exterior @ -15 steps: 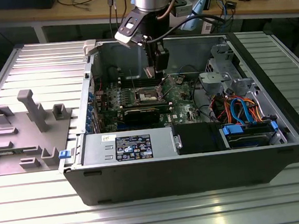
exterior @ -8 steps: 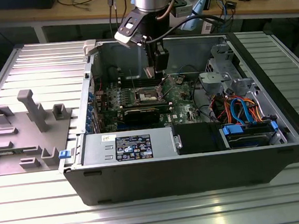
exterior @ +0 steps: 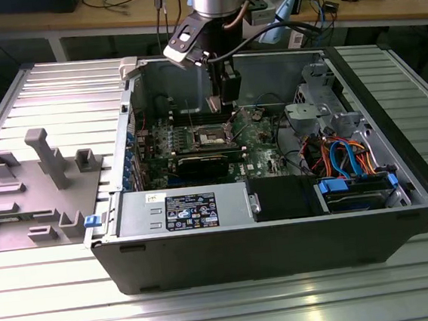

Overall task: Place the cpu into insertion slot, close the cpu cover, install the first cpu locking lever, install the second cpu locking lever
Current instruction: 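Place the cpu into insertion slot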

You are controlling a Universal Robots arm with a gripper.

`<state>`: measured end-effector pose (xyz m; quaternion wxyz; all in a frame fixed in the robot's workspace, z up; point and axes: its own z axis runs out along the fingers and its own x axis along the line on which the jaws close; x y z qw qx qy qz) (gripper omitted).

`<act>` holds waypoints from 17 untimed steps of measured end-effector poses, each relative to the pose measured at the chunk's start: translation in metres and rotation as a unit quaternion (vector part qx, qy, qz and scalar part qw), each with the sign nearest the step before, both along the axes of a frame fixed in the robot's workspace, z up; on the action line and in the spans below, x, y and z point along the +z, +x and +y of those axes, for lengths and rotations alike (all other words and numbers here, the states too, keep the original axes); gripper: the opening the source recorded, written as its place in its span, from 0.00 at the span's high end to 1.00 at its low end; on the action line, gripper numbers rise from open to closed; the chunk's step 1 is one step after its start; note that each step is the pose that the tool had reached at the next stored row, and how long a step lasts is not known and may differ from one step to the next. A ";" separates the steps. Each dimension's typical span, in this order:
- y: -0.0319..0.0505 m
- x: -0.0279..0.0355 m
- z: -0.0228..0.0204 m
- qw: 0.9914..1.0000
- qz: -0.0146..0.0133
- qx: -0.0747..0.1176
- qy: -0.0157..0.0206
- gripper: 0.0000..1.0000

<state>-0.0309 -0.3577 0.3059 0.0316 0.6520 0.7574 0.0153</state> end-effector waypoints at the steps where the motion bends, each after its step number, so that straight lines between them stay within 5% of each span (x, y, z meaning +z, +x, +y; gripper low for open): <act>1: 0.0000 -0.0001 0.0000 1.000 0.000 -0.001 0.000 0.46; 17: 0.0000 -0.0012 0.0000 1.000 0.000 -0.011 0.000 0.46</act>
